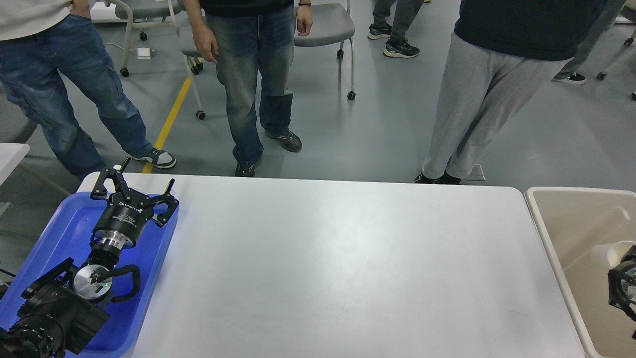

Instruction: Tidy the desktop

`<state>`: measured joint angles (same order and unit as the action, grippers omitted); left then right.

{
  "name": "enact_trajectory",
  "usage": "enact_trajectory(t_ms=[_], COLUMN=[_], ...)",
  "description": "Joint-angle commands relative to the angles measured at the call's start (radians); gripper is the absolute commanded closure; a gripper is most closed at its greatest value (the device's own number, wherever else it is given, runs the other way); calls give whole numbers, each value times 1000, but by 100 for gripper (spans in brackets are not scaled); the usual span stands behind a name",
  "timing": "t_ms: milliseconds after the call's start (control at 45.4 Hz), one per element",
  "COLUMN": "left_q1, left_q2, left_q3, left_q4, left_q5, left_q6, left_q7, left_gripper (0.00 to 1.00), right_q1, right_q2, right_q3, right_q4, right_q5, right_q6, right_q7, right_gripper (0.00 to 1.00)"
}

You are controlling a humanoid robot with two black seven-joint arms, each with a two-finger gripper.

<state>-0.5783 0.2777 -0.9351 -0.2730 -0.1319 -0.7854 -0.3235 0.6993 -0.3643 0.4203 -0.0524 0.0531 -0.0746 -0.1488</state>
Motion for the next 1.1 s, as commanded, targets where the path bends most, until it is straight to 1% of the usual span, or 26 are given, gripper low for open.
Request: enact_trajectory(t_ms=[0, 22, 44, 88, 110, 154, 176, 220, 286, 616, 792, 925, 1079], left_q1=[0, 0, 0, 0, 0, 0, 0, 0, 0, 0, 0, 0, 0], left_q2=[0, 0, 0, 0, 0, 0, 0, 0, 0, 0, 0, 0, 0], left_q3=[-1, -1, 1, 1, 1, 1, 1, -1, -1, -1, 1, 1, 1], left_q4=[0, 0, 0, 0, 0, 0, 0, 0, 0, 0, 0, 0, 0], left_q5=[0, 0, 0, 0, 0, 0, 0, 0, 0, 0, 0, 0, 0], left_q6=[0, 0, 0, 0, 0, 0, 0, 0, 0, 0, 0, 0, 0], left_q7=[0, 0, 0, 0, 0, 0, 0, 1, 0, 0, 0, 0, 0], left_gripper=[0, 0, 0, 0, 0, 0, 0, 0, 0, 0, 0, 0, 0], right_q1=[-29, -31, -34, -37, -37, -41, -41, -41, -41, -18, 61, 141, 221], right_q2=[16, 18, 18, 18, 18, 18, 18, 18, 16, 10, 7, 8, 8], right_q3=[6, 8, 8, 8, 9, 15, 20, 28, 29, 11, 28, 32, 38], right_q4=[0, 0, 0, 0, 0, 0, 0, 0, -1, -3, 0, 0, 0], right_q5=[54, 54, 54, 54, 54, 54, 54, 54, 54, 50, 53, 54, 56], right_q6=[-14, -14, -14, -14, -13, -13, -13, -11, -13, -5, 9, 44, 116], right_q7=[-8, -8, -8, -6, -6, -5, -5, -2, 0, 5, 11, 14, 15], right_gripper=[100, 96, 84, 76, 67, 32, 23, 18, 0, 0, 0, 0, 0])
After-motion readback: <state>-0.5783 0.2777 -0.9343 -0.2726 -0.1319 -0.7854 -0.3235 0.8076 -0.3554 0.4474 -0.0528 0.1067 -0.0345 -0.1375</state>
